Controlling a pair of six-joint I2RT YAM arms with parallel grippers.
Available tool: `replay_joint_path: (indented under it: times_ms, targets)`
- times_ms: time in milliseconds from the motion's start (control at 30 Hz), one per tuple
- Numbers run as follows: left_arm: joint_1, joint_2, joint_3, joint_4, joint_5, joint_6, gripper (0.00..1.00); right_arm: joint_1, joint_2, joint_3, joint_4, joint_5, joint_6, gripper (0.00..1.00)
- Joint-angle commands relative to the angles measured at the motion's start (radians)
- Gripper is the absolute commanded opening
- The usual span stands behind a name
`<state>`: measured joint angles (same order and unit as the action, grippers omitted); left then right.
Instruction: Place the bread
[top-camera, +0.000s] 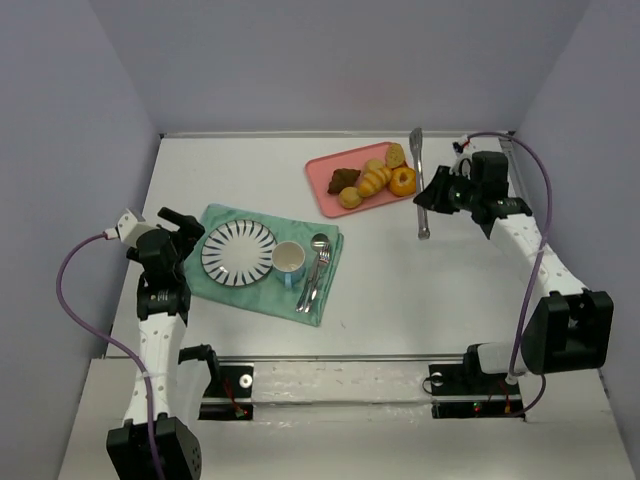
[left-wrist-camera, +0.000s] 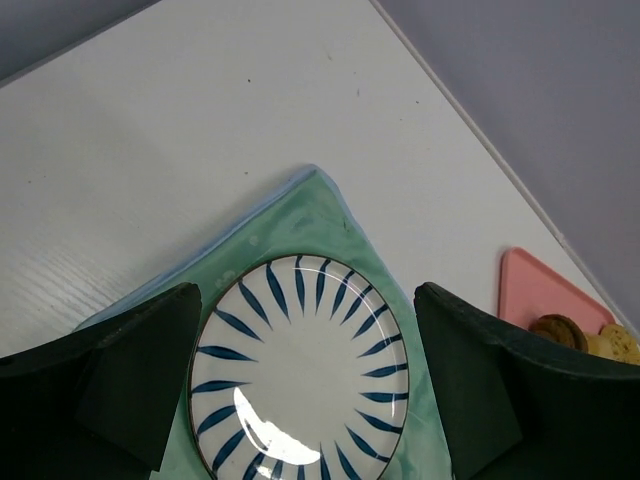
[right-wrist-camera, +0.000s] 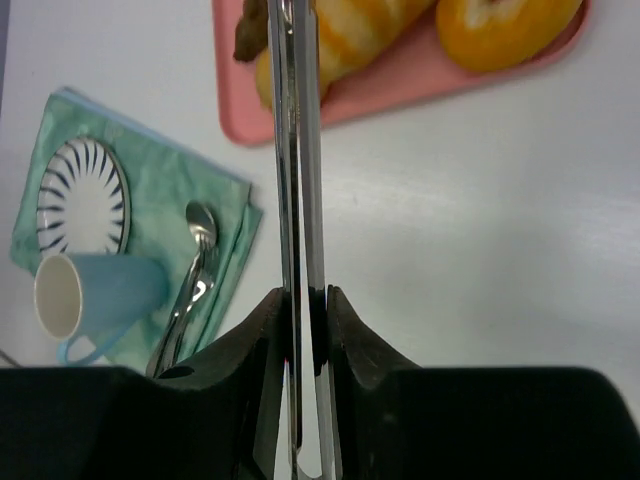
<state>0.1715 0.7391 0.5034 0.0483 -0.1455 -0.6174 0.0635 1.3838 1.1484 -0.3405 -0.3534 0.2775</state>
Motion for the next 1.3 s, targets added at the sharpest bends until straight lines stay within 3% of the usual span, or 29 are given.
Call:
replay_joint_path:
  times_ms: [0, 167, 300, 433, 933, 1267]
  targets:
    - [-0.001, -0.035, -0.009, 0.030, 0.030, 0.018, 0.99, 0.001, -0.080, -0.180, 0.158, -0.186, 0.129, 0.17]
    - [-0.001, -0.047, -0.022, 0.041, 0.058, 0.015, 0.99, 0.001, -0.161, -0.294, 0.228, -0.295, 0.186, 0.33]
    - [-0.001, -0.049, -0.026, 0.044, 0.069, 0.013, 0.99, 0.001, -0.183, -0.352, 0.264, -0.323, 0.229, 0.54]
    - [-0.003, -0.052, -0.028, 0.044, 0.067, 0.011, 0.99, 0.001, -0.172, -0.351, 0.276, -0.354, 0.246, 0.62]
    - [-0.001, -0.052, -0.032, 0.048, 0.066, 0.008, 0.99, 0.001, -0.080, -0.326, 0.310, -0.202, 0.379, 0.65]
    - [-0.001, -0.044, -0.034, 0.056, 0.073, 0.010, 0.99, 0.001, 0.041, -0.276, 0.414, -0.196, 0.437, 0.65]
